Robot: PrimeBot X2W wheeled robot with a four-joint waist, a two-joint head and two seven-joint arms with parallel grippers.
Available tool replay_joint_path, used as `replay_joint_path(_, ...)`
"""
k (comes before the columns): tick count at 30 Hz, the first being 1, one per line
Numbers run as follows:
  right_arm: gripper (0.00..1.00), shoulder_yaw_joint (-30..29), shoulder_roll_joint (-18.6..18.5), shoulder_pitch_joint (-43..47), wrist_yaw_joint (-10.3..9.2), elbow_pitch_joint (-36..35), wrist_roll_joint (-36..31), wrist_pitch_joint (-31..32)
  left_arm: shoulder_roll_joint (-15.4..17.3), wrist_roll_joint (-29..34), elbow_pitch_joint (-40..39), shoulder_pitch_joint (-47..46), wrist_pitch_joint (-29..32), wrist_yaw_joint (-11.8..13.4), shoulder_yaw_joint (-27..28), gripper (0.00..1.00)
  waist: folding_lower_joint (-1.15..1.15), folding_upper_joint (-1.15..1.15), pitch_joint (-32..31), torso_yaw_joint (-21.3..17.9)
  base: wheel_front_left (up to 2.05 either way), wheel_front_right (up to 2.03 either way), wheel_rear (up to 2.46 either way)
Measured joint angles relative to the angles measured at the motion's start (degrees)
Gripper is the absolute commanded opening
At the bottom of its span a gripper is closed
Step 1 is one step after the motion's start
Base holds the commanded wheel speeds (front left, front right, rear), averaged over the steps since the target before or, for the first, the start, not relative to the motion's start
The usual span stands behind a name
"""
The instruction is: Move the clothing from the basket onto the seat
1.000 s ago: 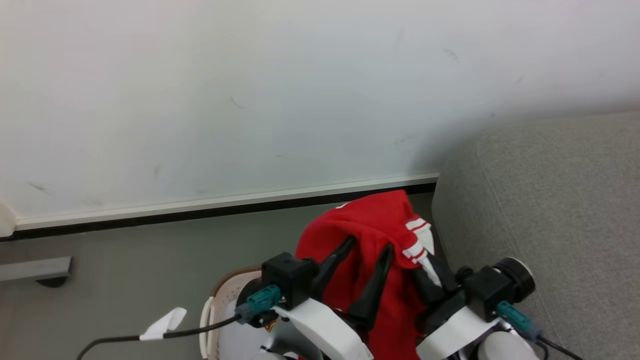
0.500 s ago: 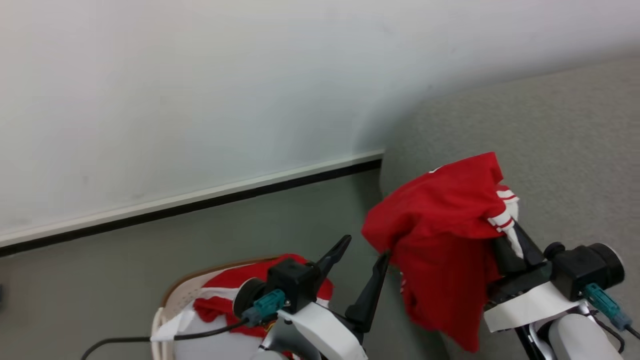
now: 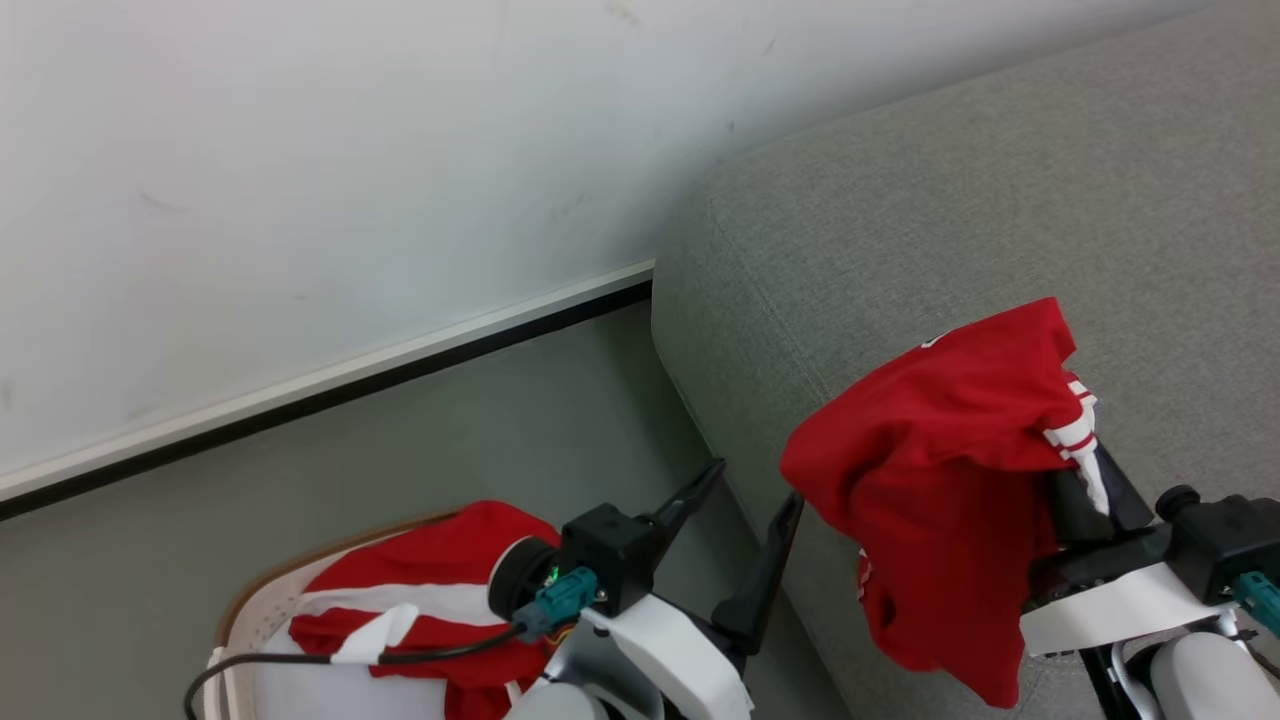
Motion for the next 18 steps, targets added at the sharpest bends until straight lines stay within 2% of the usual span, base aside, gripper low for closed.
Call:
replay_joint_path(4,0.0,-1.58,-0.43,-0.69,0.0,0.19,0.31,0.01,-0.3,0.04,0.25,-1.12,0.01,-0.2,-0.68,1.0,0.0,0.0,1.38,0.62,0.0,0.0,0.0)
replay_joint_path(9,0.0,-2.09,-1.7,-6.07,0.0,2.47,0.97,0.01,-0.32,1.1,0.83,-4.13,0.4,-0.27,-0.9,1.0,0.0,0.0,4.58,1.98,0.0,0.0,0.0)
replay_joint_path(12,0.0,-2.98,-4.21,-12.52,0.0,4.5,0.66,0.01,-0.43,2.13,1.03,-7.16,0.76,-0.54,-1.07,1.0,0.0,0.0,7.19,2.96,0.0,0.0,0.0)
replay_joint_path(18,0.0,-9.48,-9.95,-26.75,0.01,11.74,1.09,0.01,-0.97,4.34,1.55,-14.09,0.26,-0.77,-1.76,1.0,0.01,0.0,13.48,6.02,0.0,0.0,0.0)
